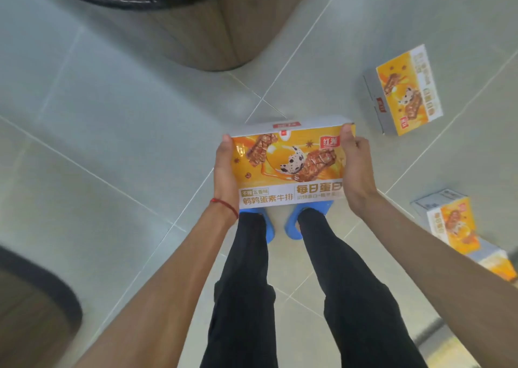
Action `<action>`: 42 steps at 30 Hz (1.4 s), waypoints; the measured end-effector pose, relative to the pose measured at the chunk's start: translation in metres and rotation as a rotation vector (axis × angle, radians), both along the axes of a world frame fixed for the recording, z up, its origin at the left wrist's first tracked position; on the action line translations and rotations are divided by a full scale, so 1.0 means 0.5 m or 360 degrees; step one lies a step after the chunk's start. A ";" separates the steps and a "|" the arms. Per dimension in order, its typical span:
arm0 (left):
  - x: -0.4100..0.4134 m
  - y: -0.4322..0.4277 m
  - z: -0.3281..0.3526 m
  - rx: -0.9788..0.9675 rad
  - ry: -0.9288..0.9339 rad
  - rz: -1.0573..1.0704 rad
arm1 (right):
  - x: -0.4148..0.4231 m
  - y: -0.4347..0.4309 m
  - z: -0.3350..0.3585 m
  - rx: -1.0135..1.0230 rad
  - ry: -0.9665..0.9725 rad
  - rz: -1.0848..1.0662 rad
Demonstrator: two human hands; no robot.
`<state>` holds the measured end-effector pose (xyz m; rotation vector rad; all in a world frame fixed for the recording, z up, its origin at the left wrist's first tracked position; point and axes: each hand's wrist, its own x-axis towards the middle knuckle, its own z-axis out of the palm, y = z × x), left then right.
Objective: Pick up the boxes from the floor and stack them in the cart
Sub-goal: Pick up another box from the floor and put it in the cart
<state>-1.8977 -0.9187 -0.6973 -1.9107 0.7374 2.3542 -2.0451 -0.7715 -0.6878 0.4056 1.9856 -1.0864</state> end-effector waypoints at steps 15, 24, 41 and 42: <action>0.187 0.043 0.457 -0.0383 -0.0098 0.0342 | 0.111 -0.010 0.454 -0.0258 -0.0130 0.0439; 0.250 0.223 0.604 -0.0661 -0.0139 0.0819 | 0.118 0.024 0.610 -0.0489 -0.0106 0.1019; 0.555 0.605 0.839 -0.1029 -0.0149 0.1784 | 0.435 0.154 0.861 -0.0874 -0.0242 0.1955; 0.586 0.635 0.842 -0.1046 -0.0162 0.1833 | 0.473 0.168 0.866 -0.0877 -0.0242 0.2019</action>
